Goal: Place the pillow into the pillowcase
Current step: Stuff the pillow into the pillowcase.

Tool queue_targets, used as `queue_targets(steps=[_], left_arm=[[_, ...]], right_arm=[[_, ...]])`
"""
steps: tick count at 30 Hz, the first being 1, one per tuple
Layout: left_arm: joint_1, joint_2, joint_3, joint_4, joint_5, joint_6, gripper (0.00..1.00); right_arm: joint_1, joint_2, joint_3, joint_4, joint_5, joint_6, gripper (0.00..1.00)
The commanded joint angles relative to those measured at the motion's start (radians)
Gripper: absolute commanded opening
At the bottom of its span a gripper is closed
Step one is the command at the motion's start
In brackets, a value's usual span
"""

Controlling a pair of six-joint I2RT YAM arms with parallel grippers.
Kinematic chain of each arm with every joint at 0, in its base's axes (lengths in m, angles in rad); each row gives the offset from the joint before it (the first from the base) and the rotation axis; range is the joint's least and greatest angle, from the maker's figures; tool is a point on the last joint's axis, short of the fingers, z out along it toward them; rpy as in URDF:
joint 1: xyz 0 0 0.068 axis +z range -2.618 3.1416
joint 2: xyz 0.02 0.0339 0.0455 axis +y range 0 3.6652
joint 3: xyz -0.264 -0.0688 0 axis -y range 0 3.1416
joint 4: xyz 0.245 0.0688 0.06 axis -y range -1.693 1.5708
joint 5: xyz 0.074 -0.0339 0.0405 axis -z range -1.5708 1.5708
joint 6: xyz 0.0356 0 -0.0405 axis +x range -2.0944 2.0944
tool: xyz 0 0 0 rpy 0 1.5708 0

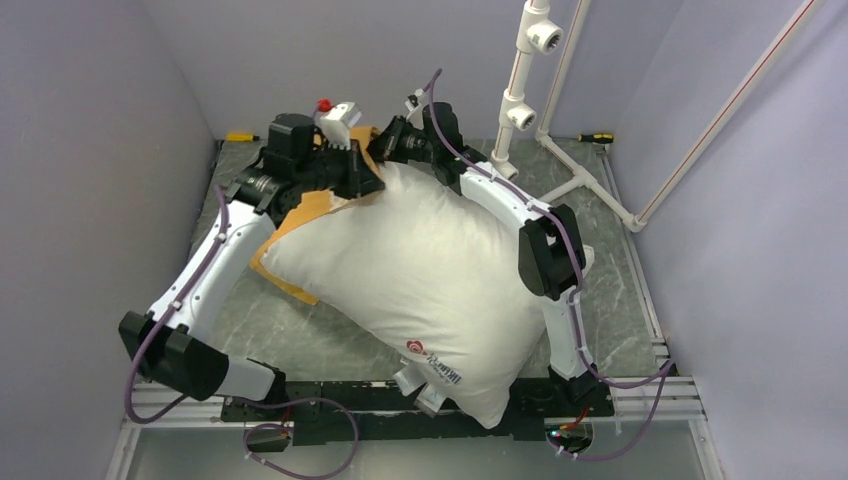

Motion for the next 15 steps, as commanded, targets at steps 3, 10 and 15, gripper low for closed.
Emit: queue_targets(steps=[3, 10, 15], left_arm=[[-0.152, 0.053, 0.250, -0.008, 0.136, 0.005, 0.00], [-0.175, 0.009, 0.155, 0.116, 0.095, -0.084, 0.00], [-0.175, 0.044, 0.098, -0.130, -0.130, 0.033, 0.00]], right_arm=[[-0.069, -0.008, 0.064, 0.203, 0.075, 0.106, 0.00], [-0.107, -0.008, 0.041, 0.232, 0.062, 0.148, 0.00], [-0.120, -0.005, 0.000, 0.206, 0.043, 0.163, 0.00]])
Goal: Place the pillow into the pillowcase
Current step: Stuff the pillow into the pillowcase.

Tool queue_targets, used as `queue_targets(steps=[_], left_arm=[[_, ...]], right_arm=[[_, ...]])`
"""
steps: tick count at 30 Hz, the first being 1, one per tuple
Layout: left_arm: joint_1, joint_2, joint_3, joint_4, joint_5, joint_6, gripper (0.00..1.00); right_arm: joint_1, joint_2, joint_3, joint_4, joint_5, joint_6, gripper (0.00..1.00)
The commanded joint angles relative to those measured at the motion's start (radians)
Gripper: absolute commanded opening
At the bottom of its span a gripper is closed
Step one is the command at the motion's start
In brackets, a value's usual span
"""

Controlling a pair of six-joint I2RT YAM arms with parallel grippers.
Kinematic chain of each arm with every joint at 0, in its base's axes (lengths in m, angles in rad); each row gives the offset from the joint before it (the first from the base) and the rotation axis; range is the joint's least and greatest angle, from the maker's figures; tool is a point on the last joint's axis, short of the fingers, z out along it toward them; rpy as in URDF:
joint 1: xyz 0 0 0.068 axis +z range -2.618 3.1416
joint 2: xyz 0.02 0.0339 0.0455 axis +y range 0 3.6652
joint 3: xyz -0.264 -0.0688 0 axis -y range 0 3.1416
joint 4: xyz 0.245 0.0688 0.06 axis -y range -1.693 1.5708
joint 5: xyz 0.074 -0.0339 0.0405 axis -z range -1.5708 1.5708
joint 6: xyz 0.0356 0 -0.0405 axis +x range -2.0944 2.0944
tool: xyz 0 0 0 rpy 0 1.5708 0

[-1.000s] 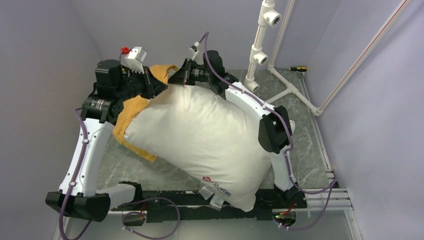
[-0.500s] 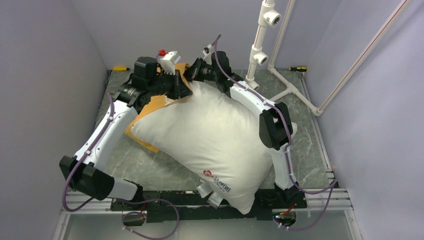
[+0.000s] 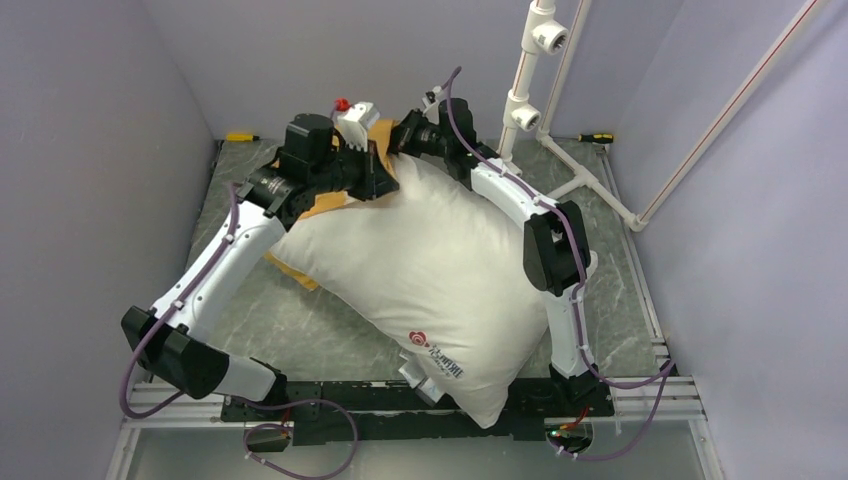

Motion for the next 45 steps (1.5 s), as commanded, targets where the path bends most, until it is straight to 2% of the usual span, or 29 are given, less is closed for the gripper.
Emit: queue_targets(steps=[1, 2, 3, 5, 6, 8, 10, 14, 18, 20, 23, 27, 31, 35, 39, 42, 44, 45], left_arm=[[-0.041, -0.001, -0.004, -0.195, -0.109, 0.065, 0.00], [-0.041, 0.005, 0.011, -0.228, -0.173, 0.089, 0.05], [-0.041, 0.009, 0.033, -0.262, -0.211, 0.110, 0.22], [-0.040, 0.008, 0.096, -0.309, -0.288, 0.152, 0.62], [-0.041, 0.002, 0.117, -0.321, -0.339, 0.161, 0.74], [-0.040, -0.032, 0.136, -0.325, -0.449, 0.179, 0.95], [-0.040, -0.081, 0.124, -0.312, -0.548, 0.208, 0.99], [-0.007, -0.139, 0.086, -0.349, -0.678, 0.234, 0.99], [0.093, -0.172, 0.007, -0.423, -0.703, 0.208, 0.99], [0.154, -0.189, -0.069, -0.424, -0.661, 0.208, 0.96], [0.210, -0.204, -0.195, -0.357, -0.595, 0.224, 0.92], [0.276, -0.177, -0.290, -0.222, -0.577, 0.201, 0.85], [0.342, -0.108, -0.283, -0.118, -0.570, 0.199, 0.75], [0.363, -0.032, -0.216, -0.102, -0.539, 0.245, 0.70], [0.387, -0.021, -0.232, -0.056, -0.511, 0.250, 0.63], [0.403, -0.006, -0.252, -0.020, -0.479, 0.252, 0.51], [0.409, 0.007, -0.249, -0.011, -0.454, 0.265, 0.23], [0.410, 0.010, -0.242, -0.017, -0.448, 0.272, 0.14]], right_arm=[[-0.045, -0.021, -0.005, 0.159, 0.072, 0.065, 0.00], [-0.045, -0.021, -0.013, 0.153, 0.072, 0.062, 0.00], [-0.046, -0.021, -0.018, 0.139, 0.075, 0.054, 0.00], [-0.046, -0.020, -0.018, 0.113, 0.079, 0.025, 0.00], [-0.046, -0.017, -0.015, 0.100, 0.078, 0.017, 0.00], [-0.046, -0.015, -0.017, 0.094, 0.077, 0.015, 0.01], [-0.046, -0.009, -0.017, 0.098, 0.070, 0.019, 0.02], [-0.046, -0.002, -0.015, 0.094, 0.062, 0.021, 0.04], [-0.046, 0.001, -0.014, 0.090, 0.059, 0.024, 0.06], [-0.046, 0.004, -0.011, 0.090, 0.054, 0.027, 0.07], [-0.046, 0.005, -0.017, 0.098, 0.047, 0.036, 0.07], [-0.046, 0.003, -0.026, 0.103, 0.033, 0.038, 0.07], [-0.047, -0.005, -0.040, 0.099, 0.025, 0.035, 0.07], [-0.046, -0.004, -0.043, 0.105, 0.015, 0.039, 0.07], [-0.046, -0.002, -0.048, 0.114, 0.011, 0.044, 0.07], [-0.046, 0.004, -0.041, 0.114, 0.008, 0.050, 0.07], [-0.047, 0.006, -0.032, 0.103, 0.010, 0.046, 0.07], [-0.046, 0.005, -0.027, 0.090, 0.014, 0.038, 0.07]])
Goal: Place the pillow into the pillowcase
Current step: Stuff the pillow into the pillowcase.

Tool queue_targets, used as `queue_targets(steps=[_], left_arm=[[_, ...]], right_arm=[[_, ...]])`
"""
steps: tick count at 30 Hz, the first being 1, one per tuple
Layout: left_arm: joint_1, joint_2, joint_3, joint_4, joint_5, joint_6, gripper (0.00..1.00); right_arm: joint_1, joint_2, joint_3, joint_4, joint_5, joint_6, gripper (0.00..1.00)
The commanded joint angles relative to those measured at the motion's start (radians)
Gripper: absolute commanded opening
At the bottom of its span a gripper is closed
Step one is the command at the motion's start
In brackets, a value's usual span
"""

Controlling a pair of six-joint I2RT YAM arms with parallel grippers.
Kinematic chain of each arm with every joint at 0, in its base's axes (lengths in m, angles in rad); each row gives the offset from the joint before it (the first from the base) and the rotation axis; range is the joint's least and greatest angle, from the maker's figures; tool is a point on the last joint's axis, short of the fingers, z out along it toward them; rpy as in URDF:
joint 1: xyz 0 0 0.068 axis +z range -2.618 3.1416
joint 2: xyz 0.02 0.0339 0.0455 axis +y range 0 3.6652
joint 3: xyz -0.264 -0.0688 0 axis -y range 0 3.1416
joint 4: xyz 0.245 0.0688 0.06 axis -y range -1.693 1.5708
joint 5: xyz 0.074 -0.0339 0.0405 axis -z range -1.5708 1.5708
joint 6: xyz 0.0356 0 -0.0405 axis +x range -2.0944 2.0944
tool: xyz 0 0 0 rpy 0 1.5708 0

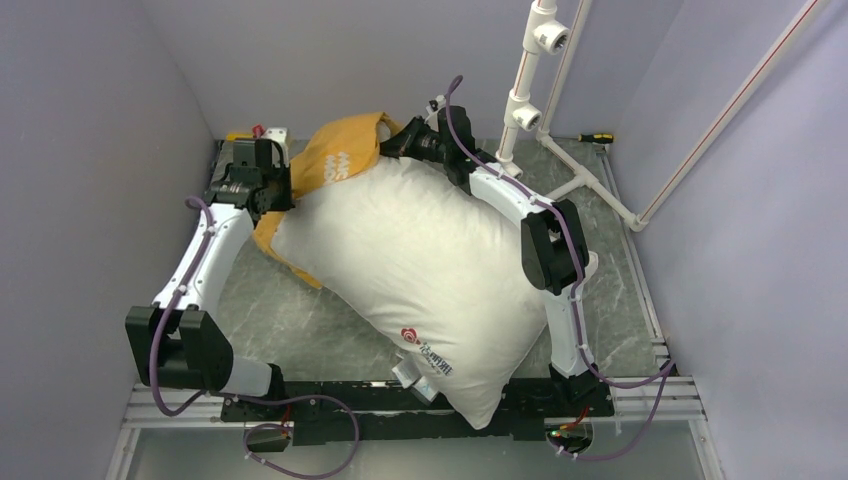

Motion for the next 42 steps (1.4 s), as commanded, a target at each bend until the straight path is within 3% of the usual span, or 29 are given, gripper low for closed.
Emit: queue_targets(steps=[1, 2, 8, 13, 17, 21, 24, 27, 28, 31, 32, 34, 38, 42], left_arm=[[0.010, 0.019, 0.026, 0.069, 0.067, 0.029, 0.08], [0.010, 0.014, 0.034, 0.055, 0.093, 0.036, 0.01], [-0.003, -0.036, 0.136, -0.125, 0.240, -0.028, 0.00], [-0.150, -0.082, 0.238, -0.288, 0.321, -0.088, 0.00], [-0.262, -0.080, 0.324, -0.293, 0.440, -0.137, 0.00], [-0.267, -0.090, 0.353, -0.233, 0.546, -0.198, 0.00], [-0.267, -0.112, 0.291, -0.207, 0.518, -0.197, 0.00], [-0.264, -0.102, 0.257, -0.291, 0.345, -0.199, 0.00], [-0.264, -0.096, 0.255, -0.326, 0.285, -0.200, 0.04], [-0.252, -0.084, 0.261, -0.425, 0.150, -0.232, 0.62], [-0.247, -0.087, 0.263, -0.444, 0.102, -0.257, 0.75], [-0.231, -0.100, 0.268, -0.480, 0.039, -0.298, 0.90], [-0.153, -0.137, 0.269, -0.533, 0.008, -0.345, 0.97], [-0.030, -0.166, 0.238, -0.594, 0.043, -0.391, 0.98]], right_arm=[[-0.043, -0.010, 0.038, 0.058, -0.037, 0.015, 0.07], [-0.043, -0.011, 0.045, 0.047, -0.035, 0.007, 0.08], [-0.043, -0.002, 0.138, -0.031, 0.010, -0.053, 0.12], [-0.043, 0.017, 0.171, -0.018, 0.036, -0.039, 0.11], [-0.043, 0.028, 0.181, 0.005, 0.060, -0.022, 0.00], [-0.045, 0.037, 0.206, -0.015, 0.095, -0.042, 0.00], [-0.045, 0.048, 0.242, -0.045, 0.103, -0.070, 0.00], [-0.045, 0.031, 0.271, -0.120, 0.114, -0.141, 0.05], [-0.045, 0.015, 0.275, -0.165, 0.122, -0.171, 0.08], [-0.043, -0.034, 0.274, -0.284, 0.142, -0.277, 0.27], [-0.042, -0.048, 0.271, -0.339, 0.151, -0.309, 0.35], [-0.039, -0.086, 0.257, -0.422, 0.173, -0.365, 0.49], [-0.034, -0.159, 0.240, -0.568, 0.246, -0.475, 0.75], [-0.035, -0.228, 0.239, -0.647, 0.314, -0.544, 0.88]])
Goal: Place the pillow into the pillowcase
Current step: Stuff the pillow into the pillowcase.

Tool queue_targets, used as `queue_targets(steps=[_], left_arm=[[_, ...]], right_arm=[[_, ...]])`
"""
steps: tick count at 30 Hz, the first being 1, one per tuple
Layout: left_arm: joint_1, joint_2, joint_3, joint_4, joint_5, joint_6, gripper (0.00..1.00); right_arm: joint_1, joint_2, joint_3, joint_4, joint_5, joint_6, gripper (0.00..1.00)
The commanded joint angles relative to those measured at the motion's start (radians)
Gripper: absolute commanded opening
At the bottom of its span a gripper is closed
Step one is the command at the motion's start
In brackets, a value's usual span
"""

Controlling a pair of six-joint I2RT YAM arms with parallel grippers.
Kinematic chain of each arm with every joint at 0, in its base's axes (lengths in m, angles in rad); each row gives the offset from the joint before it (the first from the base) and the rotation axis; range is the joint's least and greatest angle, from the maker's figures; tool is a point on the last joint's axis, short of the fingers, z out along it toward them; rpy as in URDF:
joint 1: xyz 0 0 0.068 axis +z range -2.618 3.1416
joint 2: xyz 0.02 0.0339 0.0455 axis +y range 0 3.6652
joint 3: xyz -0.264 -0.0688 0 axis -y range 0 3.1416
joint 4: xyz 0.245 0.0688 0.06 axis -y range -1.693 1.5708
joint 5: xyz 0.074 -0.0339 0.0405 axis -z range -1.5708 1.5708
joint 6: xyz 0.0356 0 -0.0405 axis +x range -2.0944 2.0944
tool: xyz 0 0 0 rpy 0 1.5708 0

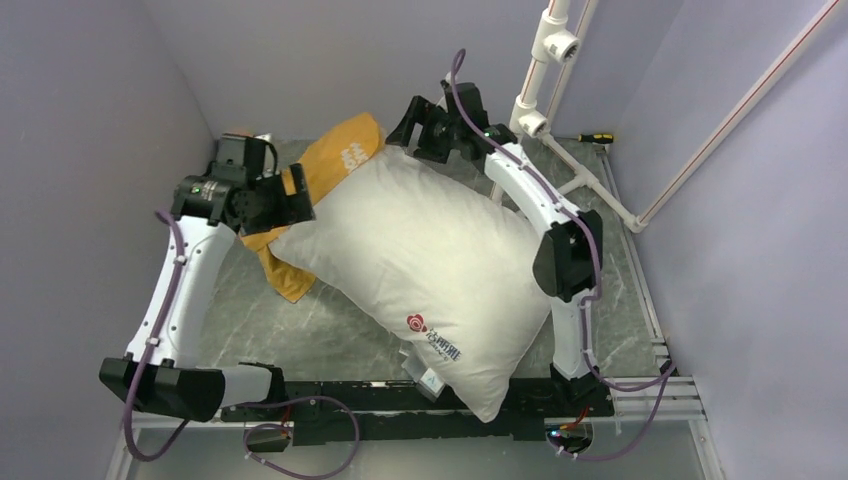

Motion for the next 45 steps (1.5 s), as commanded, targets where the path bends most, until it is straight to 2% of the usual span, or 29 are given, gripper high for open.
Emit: queue_targets(steps=[1, 4, 7, 12, 16, 18, 21, 24, 26, 33, 37, 41, 44, 45], left_arm=[[0.122, -0.064, -0.033, -0.080, -0.006, -0.081, 0.98], [0.195, -0.078, -0.105, -0.061, 0.017, -0.104, 0.98], [0.318, -0.077, -0.189, -0.009, 0.090, -0.137, 0.98], [0.483, -0.095, -0.363, 0.154, 0.232, -0.197, 0.97], [0.506, -0.079, -0.444, 0.222, 0.235, -0.196, 0.96], [0.513, -0.075, -0.490, 0.265, 0.231, -0.194, 0.96], [0.527, -0.054, -0.552, 0.353, 0.243, -0.189, 0.96], [0.540, -0.007, -0.604, 0.467, 0.306, -0.186, 0.92], [0.547, 0.016, -0.634, 0.555, 0.343, -0.182, 0.82], [0.560, 0.050, -0.682, 0.645, 0.479, -0.124, 0.01], [0.560, 0.029, -0.713, 0.640, 0.558, -0.136, 0.00], [0.546, -0.060, -0.744, 0.590, 0.581, -0.213, 0.00], [0.502, -0.153, -0.764, 0.537, 0.571, -0.275, 0.00], [0.489, -0.195, -0.769, 0.511, 0.545, -0.294, 0.00]], right_arm=[[-0.022, -0.179, 0.035, -0.102, 0.099, -0.134, 0.89], [-0.014, -0.183, 0.077, -0.130, 0.089, -0.163, 0.92], [0.002, -0.138, 0.162, -0.188, 0.029, -0.204, 0.92], [0.038, -0.092, 0.194, -0.234, -0.058, -0.239, 0.92], [0.060, -0.073, 0.189, -0.259, -0.113, -0.284, 0.92], [0.086, -0.057, 0.239, -0.303, -0.116, -0.330, 0.92], [0.141, -0.029, 0.319, -0.397, -0.089, -0.422, 0.93], [0.223, -0.036, 0.320, -0.461, -0.002, -0.527, 0.94], [0.289, -0.053, 0.282, -0.482, 0.075, -0.595, 0.94], [0.480, -0.080, 0.096, -0.413, 0.285, -0.745, 0.95], [0.546, -0.019, 0.093, -0.383, 0.414, -0.816, 0.96], [0.558, 0.094, 0.113, -0.372, 0.499, -0.805, 0.95], [0.557, 0.179, 0.161, -0.378, 0.525, -0.800, 0.87], [0.553, 0.205, 0.183, -0.379, 0.512, -0.796, 0.80]])
